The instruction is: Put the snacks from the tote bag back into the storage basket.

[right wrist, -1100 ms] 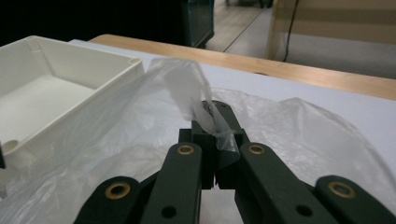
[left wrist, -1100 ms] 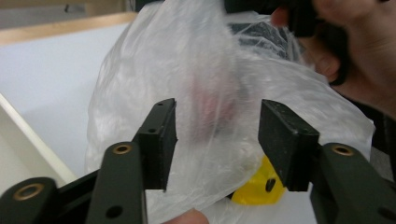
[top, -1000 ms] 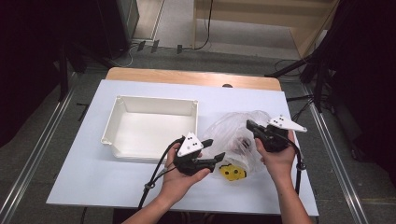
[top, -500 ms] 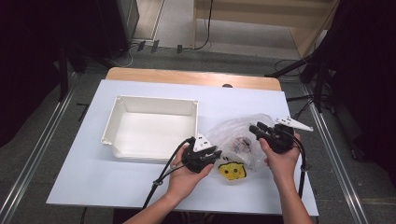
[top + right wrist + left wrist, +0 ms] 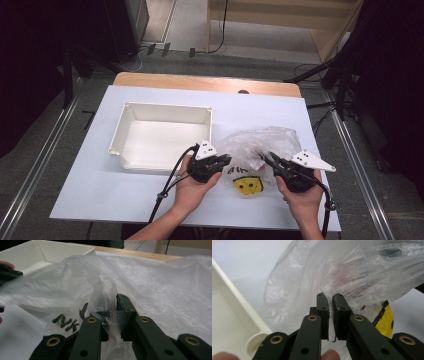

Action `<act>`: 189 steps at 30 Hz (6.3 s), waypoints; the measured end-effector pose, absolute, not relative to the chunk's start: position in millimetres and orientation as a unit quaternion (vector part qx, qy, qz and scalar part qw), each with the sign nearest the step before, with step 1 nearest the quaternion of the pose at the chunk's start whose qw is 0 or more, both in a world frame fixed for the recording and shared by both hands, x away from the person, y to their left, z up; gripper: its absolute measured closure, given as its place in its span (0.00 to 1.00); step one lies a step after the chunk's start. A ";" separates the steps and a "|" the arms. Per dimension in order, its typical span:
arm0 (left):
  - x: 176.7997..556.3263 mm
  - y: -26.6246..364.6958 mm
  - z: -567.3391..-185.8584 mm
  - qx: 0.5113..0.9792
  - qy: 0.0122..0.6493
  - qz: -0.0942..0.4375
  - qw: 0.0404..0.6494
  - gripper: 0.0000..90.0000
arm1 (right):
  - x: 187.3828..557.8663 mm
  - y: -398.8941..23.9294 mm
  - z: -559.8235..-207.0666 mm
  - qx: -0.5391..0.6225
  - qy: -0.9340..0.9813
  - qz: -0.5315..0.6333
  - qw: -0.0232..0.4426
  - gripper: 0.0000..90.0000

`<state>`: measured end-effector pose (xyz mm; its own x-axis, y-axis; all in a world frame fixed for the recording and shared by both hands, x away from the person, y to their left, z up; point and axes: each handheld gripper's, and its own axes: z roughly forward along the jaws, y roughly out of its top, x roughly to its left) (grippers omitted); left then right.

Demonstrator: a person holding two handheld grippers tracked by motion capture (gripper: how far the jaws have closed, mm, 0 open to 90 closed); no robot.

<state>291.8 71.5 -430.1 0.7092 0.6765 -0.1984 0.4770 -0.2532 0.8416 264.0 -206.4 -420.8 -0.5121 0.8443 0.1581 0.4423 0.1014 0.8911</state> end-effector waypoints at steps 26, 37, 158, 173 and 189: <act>296.6 90.5 -425.6 0.764 0.389 0.097 0.506 0.95 | 270.0 -191.1 -434.2 0.458 0.724 0.462 0.229 1.00; 296.8 88.8 -434.3 0.773 0.390 0.096 0.490 0.96 | 252.8 -219.9 -454.3 0.479 0.740 0.440 0.170 1.00; 286.7 73.4 -477.1 0.833 0.354 0.092 0.415 0.93 | 262.4 -189.8 -485.9 0.476 0.773 0.400 0.122 0.98; 286.5 72.8 -477.2 0.834 0.353 0.094 0.414 0.93 | 254.9 -169.5 -478.4 0.436 0.775 0.442 0.119 0.94; 286.5 72.8 -477.0 0.835 0.352 0.096 0.412 0.93 | 246.5 -178.0 -459.4 0.442 0.740 0.481 0.161 0.72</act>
